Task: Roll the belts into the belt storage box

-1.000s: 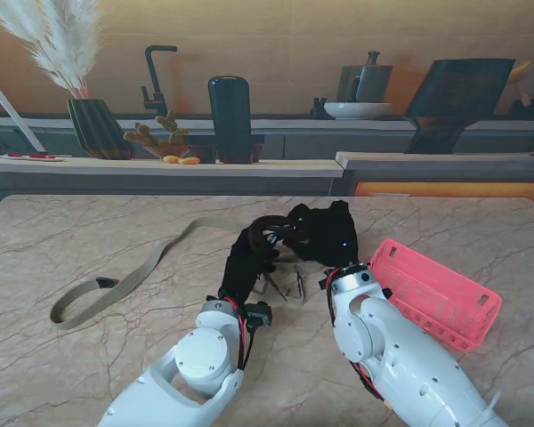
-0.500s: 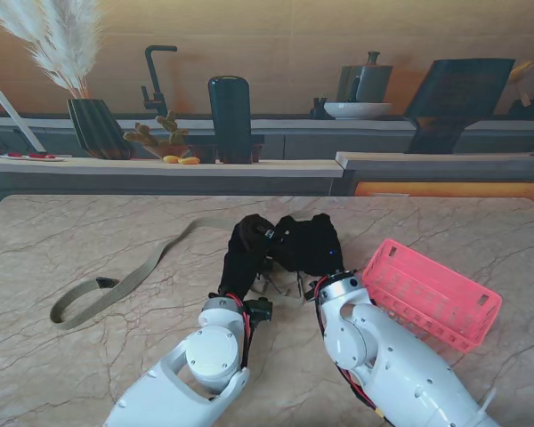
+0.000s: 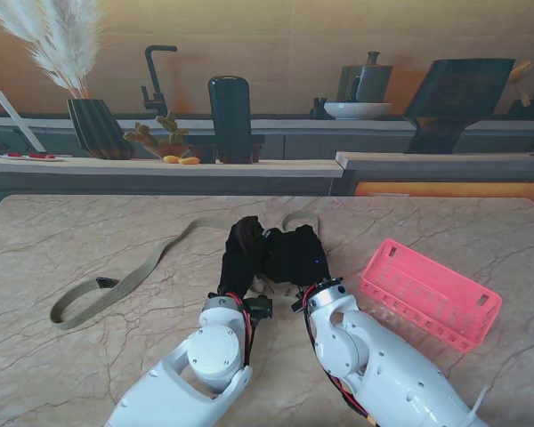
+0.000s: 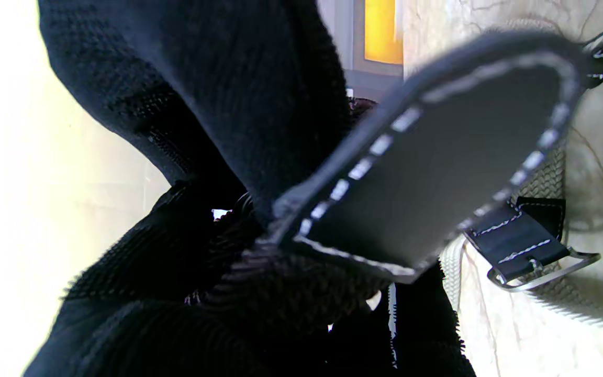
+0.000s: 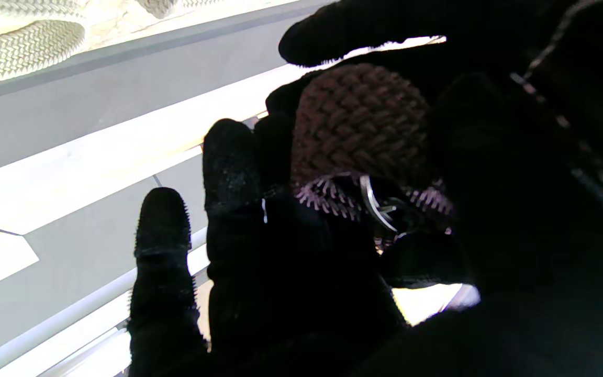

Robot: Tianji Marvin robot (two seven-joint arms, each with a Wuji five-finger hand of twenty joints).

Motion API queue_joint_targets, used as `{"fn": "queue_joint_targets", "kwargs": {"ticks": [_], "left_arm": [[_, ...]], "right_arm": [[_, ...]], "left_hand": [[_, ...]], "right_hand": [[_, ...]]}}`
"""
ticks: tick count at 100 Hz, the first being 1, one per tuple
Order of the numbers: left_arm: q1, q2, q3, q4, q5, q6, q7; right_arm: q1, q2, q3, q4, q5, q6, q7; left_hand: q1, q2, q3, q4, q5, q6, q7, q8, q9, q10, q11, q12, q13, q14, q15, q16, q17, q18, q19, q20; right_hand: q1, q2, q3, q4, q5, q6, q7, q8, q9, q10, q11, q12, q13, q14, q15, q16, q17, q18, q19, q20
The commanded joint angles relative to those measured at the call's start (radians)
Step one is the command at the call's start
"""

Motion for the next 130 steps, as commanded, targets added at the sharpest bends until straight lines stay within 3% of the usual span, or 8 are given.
{"fn": "queue_joint_targets", "kwargs": {"ticks": [1,4,16,31,53,76,91,130], "left_arm": [[0.010,-0.014,0.005,-0.016,-0.031,0.013,-0.022],[0.012,-0.014,0.003,-0.021,-0.047,0.016,-0.025],[0.024,-0.012,-0.010,-0.045,-0.099,0.014,-0.031],[0.040,-0.005,-0.031,-0.071,-0.115,-0.001,-0.027],[0.062,0.010,-0.056,-0.101,-0.120,-0.013,-0.044],[0.071,0.030,-0.070,-0.121,-0.155,0.006,-0.111],[0.071,0.047,-0.078,-0.128,-0.210,0.036,-0.190],[0.035,0.100,-0.087,-0.103,-0.269,0.181,-0.469]], "right_arm": [[-0.018,-0.019,-0.005,-0.032,0.003,-0.011,0.007],[-0.025,-0.018,0.001,-0.039,0.009,-0.011,0.015],[-0.069,-0.005,0.047,-0.092,0.041,-0.008,0.091],[-0.148,0.029,0.133,-0.185,0.077,-0.005,0.241],[-0.214,0.056,0.224,-0.266,0.075,0.006,0.342],[-0.258,0.061,0.301,-0.298,0.053,-0.022,0.326],[-0.282,0.073,0.364,-0.309,-0.026,-0.099,0.298],[-0.281,0.128,0.479,-0.315,-0.237,-0.359,0.364]], "left_hand": [[0.279,0.086,-0.085,-0.011,0.122,-0.023,0.116,0.002,0.086,-0.031,0.043,0.025,0.072,-0.017,0.045,0.009,0.038,-0.008,0.041,0.017],[0.410,0.099,-0.235,-0.008,0.159,-0.029,0.156,0.018,0.149,-0.026,0.053,0.053,0.120,-0.007,0.072,0.017,0.063,0.003,0.059,0.022],[0.430,0.096,-0.196,-0.014,0.227,-0.046,0.255,0.040,0.282,-0.024,0.053,0.097,0.204,0.008,0.112,0.025,0.100,0.039,0.084,0.031],[0.430,0.105,-0.198,-0.011,0.229,-0.059,0.268,0.035,0.285,-0.038,0.014,0.076,0.170,-0.001,0.069,0.006,0.074,0.064,0.068,0.026],[0.430,0.102,-0.183,-0.012,0.257,-0.076,0.281,0.054,0.293,-0.015,0.003,0.053,0.155,0.014,0.035,-0.004,0.059,0.092,0.040,0.015],[0.429,0.143,-0.240,-0.005,0.232,-0.130,0.285,0.144,0.372,-0.034,0.393,0.347,0.244,0.083,0.160,0.074,0.113,0.114,0.056,0.020],[0.393,0.096,-0.333,0.045,0.261,-0.088,0.239,0.140,0.472,-0.032,0.532,0.538,0.430,0.122,0.350,0.165,0.284,0.200,0.212,0.064],[-0.093,-0.195,0.253,0.031,0.309,0.019,0.019,0.047,0.598,-0.057,0.652,0.600,0.768,0.080,0.694,0.225,0.621,0.302,0.580,0.033]], "right_hand": [[0.090,0.092,0.120,0.063,0.078,-0.411,0.115,0.032,0.011,-0.042,0.063,0.019,-0.031,-0.079,-0.006,-0.010,-0.013,0.022,0.031,-0.019],[0.085,0.087,0.116,0.065,0.063,-0.409,0.109,0.041,-0.001,-0.042,0.058,0.022,-0.038,-0.080,-0.016,-0.014,-0.013,0.019,0.032,-0.020],[0.028,0.035,0.105,0.061,-0.033,-0.343,0.036,0.063,-0.109,-0.024,0.002,0.042,-0.102,-0.062,-0.080,-0.031,-0.024,0.006,0.014,-0.025],[-0.123,0.066,0.115,0.151,-0.063,-0.202,-0.337,0.295,-0.273,0.021,-0.093,0.068,-0.203,-0.037,-0.185,-0.043,-0.070,-0.009,-0.078,0.015],[-0.078,0.131,0.031,0.156,-0.072,-0.274,-0.388,0.357,-0.321,0.027,-0.172,0.070,-0.236,-0.026,-0.258,-0.052,-0.081,-0.011,-0.161,0.061],[0.052,0.156,-0.047,0.098,-0.098,-0.359,-0.102,0.162,-0.262,0.013,-0.178,0.080,-0.192,-0.029,-0.259,-0.039,-0.043,-0.019,-0.193,0.118],[0.049,0.161,-0.041,0.096,-0.115,-0.392,-0.096,0.154,-0.258,-0.006,-0.179,0.079,-0.180,-0.050,-0.262,-0.041,-0.025,-0.036,-0.186,0.121],[-0.066,0.142,0.043,0.155,-0.370,-0.480,-0.378,0.344,-0.492,-0.045,-0.319,0.036,-0.235,-0.109,-0.410,-0.108,0.020,-0.115,-0.181,0.123]]}}
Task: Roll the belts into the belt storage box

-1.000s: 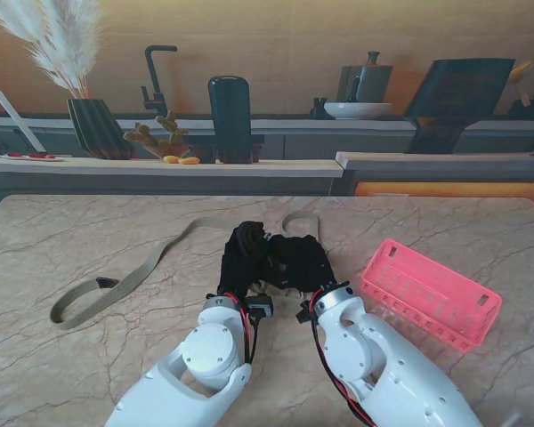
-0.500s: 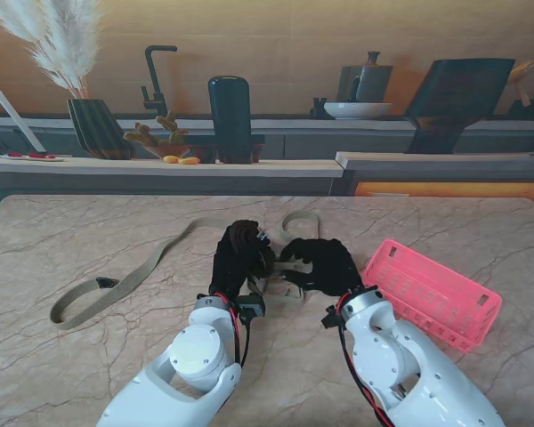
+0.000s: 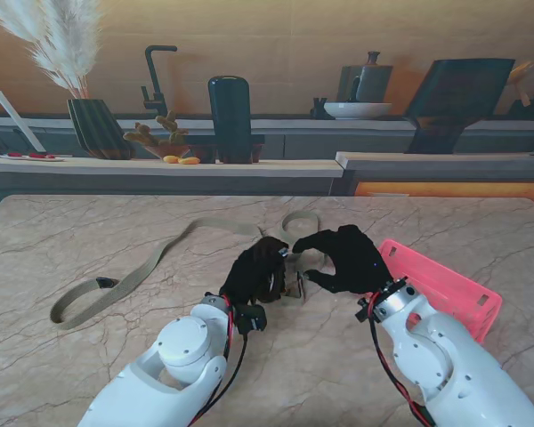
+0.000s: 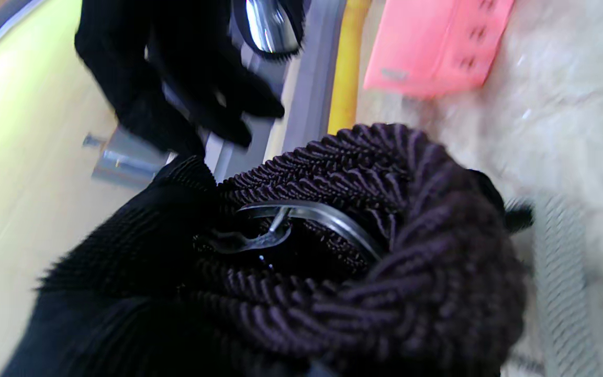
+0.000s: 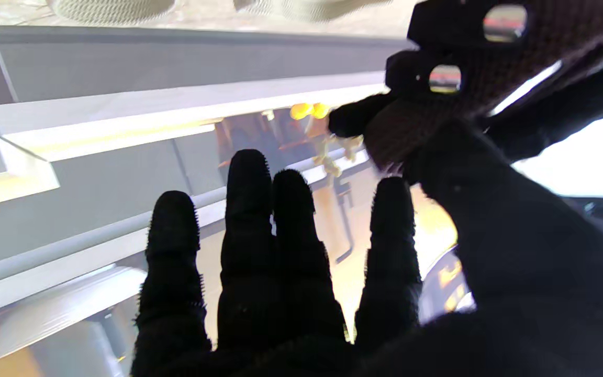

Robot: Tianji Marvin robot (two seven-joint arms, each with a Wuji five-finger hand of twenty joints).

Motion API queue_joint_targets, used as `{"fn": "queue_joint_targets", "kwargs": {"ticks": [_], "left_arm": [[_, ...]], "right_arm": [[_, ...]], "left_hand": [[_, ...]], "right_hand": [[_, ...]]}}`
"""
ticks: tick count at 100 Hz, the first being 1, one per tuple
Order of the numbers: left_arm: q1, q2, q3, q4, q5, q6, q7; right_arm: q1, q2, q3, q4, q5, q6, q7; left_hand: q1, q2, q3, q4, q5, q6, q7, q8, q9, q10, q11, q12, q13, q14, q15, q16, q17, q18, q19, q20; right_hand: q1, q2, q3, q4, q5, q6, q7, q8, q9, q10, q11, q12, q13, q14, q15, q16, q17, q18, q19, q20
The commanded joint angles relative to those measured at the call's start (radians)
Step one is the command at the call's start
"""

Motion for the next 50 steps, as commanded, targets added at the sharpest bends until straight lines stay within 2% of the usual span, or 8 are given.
{"fn": "queue_joint_targets", "kwargs": {"ticks": [1,12,24,40,50], "left_arm": [[-0.014,0.020,-0.001,0.013,-0.021,0.011,-0.041],[-0.033,0.036,-0.001,0.038,-0.049,0.029,-0.142],[-0.051,0.045,0.012,0.059,-0.046,0.043,-0.202],[-0.068,0.060,0.031,0.077,-0.003,0.049,-0.256],[-0.073,0.063,0.042,0.081,0.021,0.047,-0.264]], "right_arm": [[0.013,0.026,0.009,-0.012,-0.022,-0.025,0.040],[0.038,0.044,0.018,-0.013,-0.079,-0.087,0.081],[0.074,0.056,0.011,-0.005,-0.130,-0.133,0.094],[0.104,0.064,0.001,-0.011,-0.135,-0.168,0.148],[0.127,0.069,-0.013,-0.013,-0.133,-0.183,0.193]], "left_hand": [[-0.058,-0.020,0.111,0.019,0.040,-0.024,-0.089,-0.033,0.063,-0.071,0.140,0.043,0.099,-0.033,0.126,0.042,0.043,0.030,0.067,-0.016],[-0.112,-0.099,0.147,-0.001,0.003,-0.004,-0.174,-0.088,0.069,-0.068,0.139,0.038,0.132,-0.043,0.158,0.059,0.079,0.039,0.097,-0.026],[-0.134,-0.143,0.166,-0.008,-0.037,0.012,-0.221,-0.116,0.074,-0.064,0.136,0.031,0.142,-0.040,0.169,0.066,0.094,0.051,0.107,-0.033],[-0.156,-0.175,0.190,-0.014,-0.096,0.026,-0.279,-0.149,0.064,-0.062,0.120,0.022,0.141,-0.040,0.154,0.060,0.105,0.057,0.100,-0.048],[-0.166,-0.184,0.192,-0.016,-0.116,0.031,-0.295,-0.159,0.053,-0.060,0.109,0.017,0.134,-0.036,0.136,0.056,0.097,0.057,0.090,-0.056]], "right_hand": [[-0.017,-0.016,0.031,0.044,-0.089,-0.043,-0.027,0.013,-0.076,-0.019,-0.043,-0.019,-0.026,-0.027,-0.046,-0.025,0.006,-0.033,-0.010,0.017],[-0.050,-0.026,0.029,0.039,-0.227,-0.040,-0.061,-0.002,-0.181,-0.023,-0.081,-0.032,-0.052,-0.030,-0.083,-0.041,0.000,-0.043,-0.020,0.018],[-0.094,-0.030,0.023,0.035,-0.345,-0.030,-0.094,-0.015,-0.287,-0.015,-0.107,-0.039,-0.069,-0.033,-0.096,-0.046,-0.007,-0.050,-0.026,0.020],[-0.112,-0.026,-0.003,0.029,-0.366,-0.018,-0.092,-0.020,-0.315,-0.009,-0.104,-0.041,-0.077,-0.028,-0.102,-0.048,-0.013,-0.047,-0.031,0.024],[-0.113,-0.023,-0.016,0.030,-0.360,-0.005,-0.091,-0.023,-0.313,-0.008,-0.104,-0.044,-0.081,-0.023,-0.107,-0.049,-0.015,-0.044,-0.033,0.027]]}}
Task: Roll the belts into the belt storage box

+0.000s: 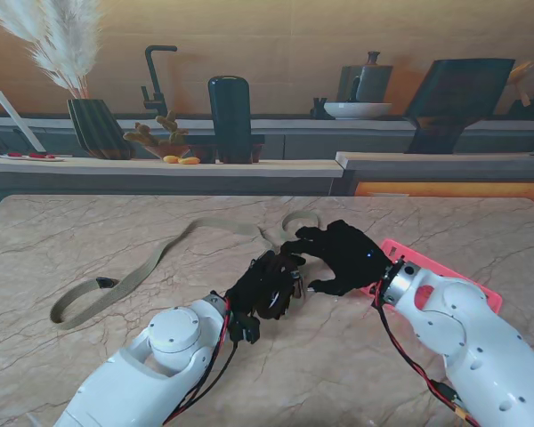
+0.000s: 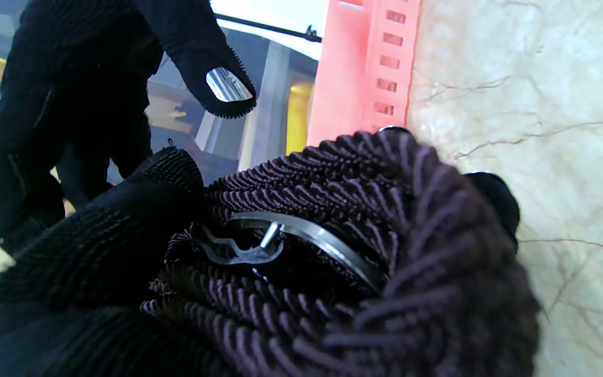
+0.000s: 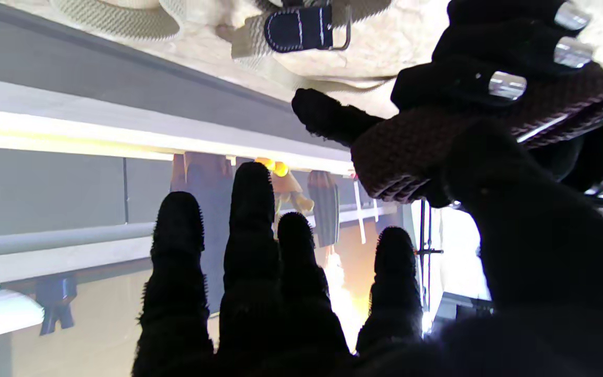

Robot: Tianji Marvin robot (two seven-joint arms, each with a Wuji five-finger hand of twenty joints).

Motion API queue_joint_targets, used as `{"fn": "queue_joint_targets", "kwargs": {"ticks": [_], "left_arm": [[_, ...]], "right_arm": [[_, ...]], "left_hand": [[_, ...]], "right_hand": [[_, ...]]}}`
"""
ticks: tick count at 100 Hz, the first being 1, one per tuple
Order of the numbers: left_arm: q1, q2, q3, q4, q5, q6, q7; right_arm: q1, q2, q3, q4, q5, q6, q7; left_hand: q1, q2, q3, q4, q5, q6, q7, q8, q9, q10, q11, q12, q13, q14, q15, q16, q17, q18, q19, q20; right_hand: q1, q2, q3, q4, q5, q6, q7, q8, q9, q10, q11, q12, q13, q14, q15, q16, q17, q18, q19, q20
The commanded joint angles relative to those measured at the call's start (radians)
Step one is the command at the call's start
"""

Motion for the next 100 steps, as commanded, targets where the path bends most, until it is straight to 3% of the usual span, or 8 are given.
{"fn": "queue_joint_targets", "kwargs": {"ticks": [1,41,64,85,100], "left_arm": [[0.001,0.000,0.007,0.001,-0.001,0.004,0.000],[-0.009,0.005,0.033,-0.002,0.028,0.003,-0.016],[0.002,0.005,0.024,-0.015,0.014,-0.006,-0.007],[0.018,-0.009,0.010,-0.028,-0.052,0.000,0.022],[0.012,-0.010,0.017,-0.025,-0.042,0.015,0.024]], "right_arm": [[0.020,0.005,-0.016,-0.013,-0.005,-0.014,0.011],[0.162,0.014,-0.158,0.066,0.009,0.008,0.097],[0.215,0.013,-0.223,0.123,0.032,0.022,0.106],[0.246,0.006,-0.273,0.180,0.049,0.021,0.056],[0.271,0.002,-0.307,0.206,0.060,0.001,0.033]], "left_hand": [[-0.031,-0.065,0.017,-0.024,-0.038,0.003,-0.037,-0.015,0.012,-0.063,0.079,0.015,0.075,-0.035,0.095,0.032,0.014,0.032,0.039,-0.016],[-0.071,-0.088,0.016,-0.029,-0.071,0.019,-0.080,-0.043,-0.009,-0.054,0.068,0.011,0.057,-0.022,0.070,0.032,0.000,0.045,0.021,-0.023],[-0.087,-0.092,0.015,-0.031,-0.068,0.018,-0.086,-0.049,-0.015,-0.052,0.061,0.009,0.049,-0.017,0.061,0.031,-0.005,0.049,0.014,-0.024],[-0.086,-0.091,0.015,-0.031,-0.056,0.020,-0.087,-0.052,-0.011,-0.048,0.062,0.009,0.048,-0.009,0.060,0.032,-0.006,0.065,0.011,-0.022],[-0.084,-0.087,0.010,-0.031,-0.055,0.025,-0.090,-0.054,-0.011,-0.047,0.061,0.008,0.049,-0.009,0.059,0.031,-0.004,0.064,0.010,-0.021]], "right_hand": [[-0.035,-0.021,-0.013,0.030,-0.032,0.005,-0.012,-0.011,-0.028,0.005,-0.010,-0.012,-0.024,-0.005,-0.022,-0.016,-0.013,-0.009,-0.028,0.027],[-0.021,-0.025,-0.013,0.040,0.021,0.062,-0.015,-0.018,0.020,-0.007,0.008,-0.006,-0.018,-0.004,-0.027,-0.016,-0.026,0.010,-0.040,0.033],[-0.002,-0.006,0.019,0.039,0.203,0.117,0.039,0.004,0.151,-0.053,0.056,0.015,0.023,-0.013,-0.001,-0.003,-0.017,0.022,-0.038,0.035],[0.052,0.050,0.012,0.033,0.390,0.047,0.110,0.044,0.311,-0.091,0.085,0.032,0.078,-0.028,0.034,0.017,-0.004,0.034,-0.034,0.034],[0.072,0.041,-0.011,-0.002,0.413,0.012,0.142,0.036,0.364,-0.097,0.093,0.041,0.091,-0.036,0.055,0.030,-0.003,0.039,-0.031,0.030]]}}
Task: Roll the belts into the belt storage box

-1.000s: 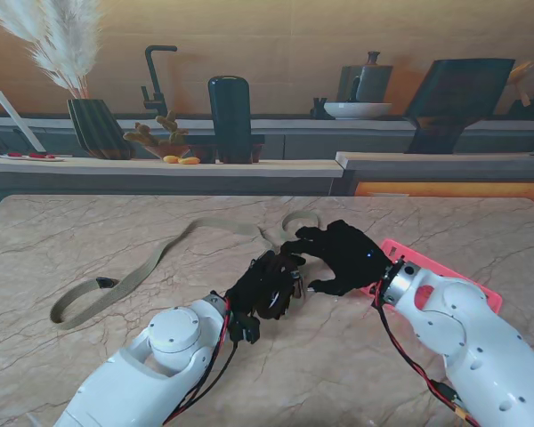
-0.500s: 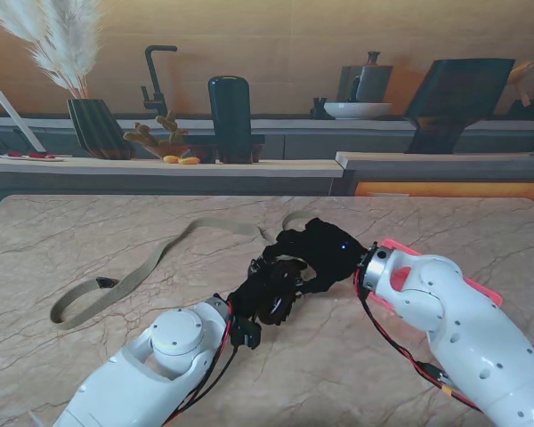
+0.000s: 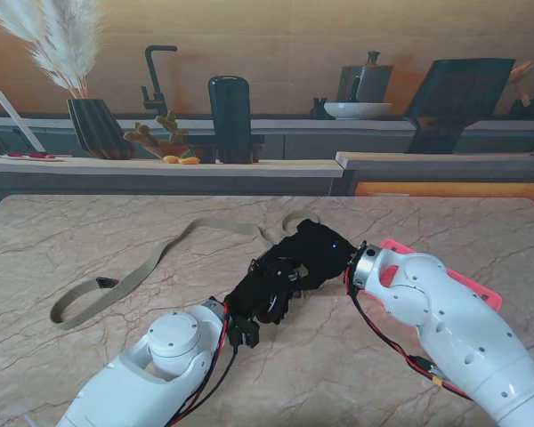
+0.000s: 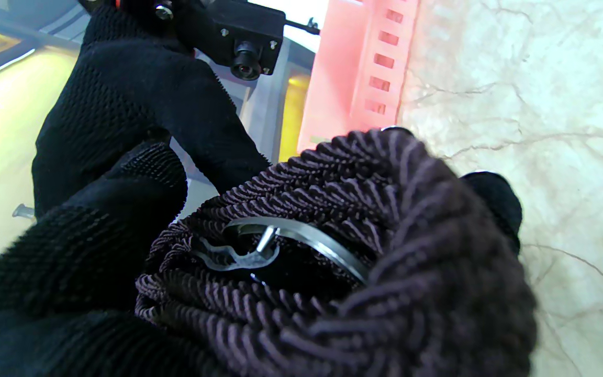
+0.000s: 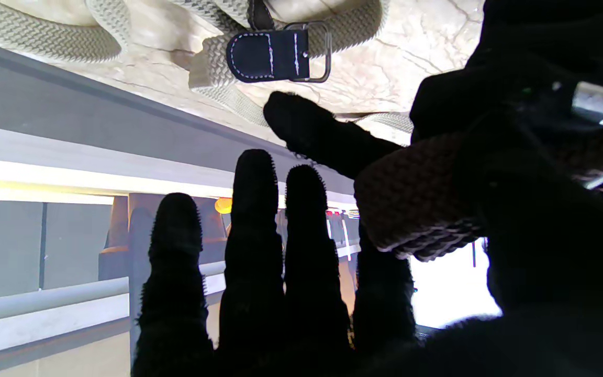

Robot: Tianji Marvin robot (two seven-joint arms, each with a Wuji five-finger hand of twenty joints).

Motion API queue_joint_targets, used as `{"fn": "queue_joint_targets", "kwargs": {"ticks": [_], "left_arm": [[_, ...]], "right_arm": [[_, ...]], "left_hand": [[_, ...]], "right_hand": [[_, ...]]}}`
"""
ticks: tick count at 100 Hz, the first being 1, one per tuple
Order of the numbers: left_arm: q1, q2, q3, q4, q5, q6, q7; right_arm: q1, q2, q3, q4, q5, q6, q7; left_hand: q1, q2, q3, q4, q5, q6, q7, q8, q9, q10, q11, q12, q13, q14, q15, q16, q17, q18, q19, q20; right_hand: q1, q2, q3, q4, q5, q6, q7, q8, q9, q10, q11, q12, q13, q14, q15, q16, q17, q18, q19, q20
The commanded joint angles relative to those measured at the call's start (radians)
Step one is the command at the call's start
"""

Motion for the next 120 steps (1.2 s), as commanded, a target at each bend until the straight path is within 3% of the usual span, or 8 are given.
{"fn": "queue_joint_targets", "kwargs": {"ticks": [1,12,19,29,56,74,103,120], "left_arm": [[-0.005,-0.015,0.011,-0.023,0.005,0.007,-0.007],[-0.006,-0.016,0.011,-0.026,0.003,0.016,-0.004],[-0.006,-0.015,0.009,-0.029,0.007,0.018,-0.004],[-0.002,-0.015,0.003,-0.034,0.005,0.022,0.001],[0.009,-0.010,-0.012,-0.033,0.033,0.009,0.011],[0.010,-0.006,-0.020,-0.029,0.028,0.004,-0.007],[-0.004,0.018,-0.029,-0.019,0.047,0.024,-0.097],[-0.017,0.034,-0.030,-0.013,0.058,0.048,-0.166]], "right_arm": [[0.005,-0.013,-0.018,0.004,-0.004,-0.021,0.014],[0.027,-0.012,-0.036,0.016,0.008,-0.062,0.028],[0.043,-0.013,-0.049,0.030,0.016,-0.085,0.031],[0.063,-0.018,-0.068,0.061,0.034,-0.110,0.016],[0.012,-0.027,-0.022,0.054,0.025,-0.020,-0.056],[-0.037,-0.026,0.040,0.018,0.008,0.054,-0.068],[-0.089,-0.027,0.096,-0.013,-0.035,0.155,-0.118],[-0.106,-0.030,0.110,-0.023,-0.031,0.178,-0.127]], "left_hand": [[-0.020,-0.045,0.008,-0.038,0.010,-0.026,-0.028,-0.014,0.009,-0.082,0.031,0.005,0.049,-0.009,0.059,0.029,0.014,0.041,0.012,-0.011],[-0.021,-0.044,0.005,-0.038,0.011,-0.025,-0.030,-0.016,0.007,-0.079,0.031,0.004,0.050,-0.008,0.060,0.029,0.011,0.043,0.009,-0.012],[-0.021,-0.039,0.002,-0.038,0.013,-0.027,-0.031,-0.016,0.000,-0.077,0.027,0.003,0.042,-0.007,0.056,0.027,0.005,0.037,0.006,-0.012],[-0.018,-0.028,-0.017,-0.037,0.018,-0.031,-0.033,-0.017,-0.022,-0.062,-0.011,-0.015,0.016,0.005,0.043,0.027,-0.021,0.041,-0.009,-0.010],[0.020,0.036,-0.159,-0.020,0.034,-0.082,-0.075,-0.039,-0.251,0.006,-0.435,-0.267,-0.302,0.059,-0.232,0.043,-0.312,-0.014,-0.243,0.066],[0.046,0.069,-0.232,-0.011,0.067,-0.103,-0.085,-0.041,-0.358,0.020,-0.587,-0.379,-0.517,0.053,-0.499,-0.007,-0.509,-0.024,-0.426,0.057],[0.126,0.110,-0.279,0.004,0.145,-0.086,-0.074,0.013,-0.314,0.033,-0.597,-0.401,-0.471,0.059,-0.482,0.013,-0.484,-0.041,-0.405,0.082],[0.256,0.193,-0.272,0.028,0.200,-0.064,-0.014,0.086,-0.257,0.038,-0.560,-0.393,-0.408,0.044,-0.420,0.025,-0.423,-0.064,-0.334,0.105]], "right_hand": [[0.075,0.067,0.021,0.004,0.088,-0.089,0.105,0.028,0.022,-0.017,0.025,0.015,0.012,-0.019,0.016,0.018,-0.002,0.026,-0.014,0.018],[0.038,0.047,0.056,0.038,0.088,-0.091,0.104,0.030,0.039,-0.021,0.032,0.022,0.014,-0.024,0.022,0.022,-0.005,0.028,-0.014,0.014],[0.096,0.031,0.000,-0.036,0.132,-0.171,0.254,-0.085,0.138,-0.044,0.053,0.027,0.039,-0.032,0.032,0.030,-0.001,0.031,-0.011,0.008],[0.155,0.065,-0.014,-0.045,0.265,-0.257,0.419,-0.170,0.309,-0.076,0.106,0.052,0.102,-0.052,0.073,0.050,0.018,0.033,-0.001,0.001],[0.146,0.017,0.101,-0.087,0.376,-0.215,0.488,-0.249,0.423,-0.062,0.159,0.031,0.153,-0.049,0.148,0.077,0.026,0.054,0.015,-0.016],[0.149,0.014,0.106,-0.088,0.379,-0.211,0.490,-0.250,0.421,-0.056,0.168,0.031,0.149,-0.039,0.154,0.079,0.018,0.061,0.017,-0.017],[0.159,-0.003,0.116,-0.079,0.388,-0.185,0.490,-0.252,0.422,-0.036,0.182,0.029,0.150,-0.021,0.169,0.080,0.010,0.073,0.021,-0.020],[0.162,-0.008,0.119,-0.074,0.390,-0.174,0.489,-0.254,0.421,-0.026,0.190,0.026,0.147,-0.020,0.179,0.083,0.006,0.078,0.024,-0.021]]}}
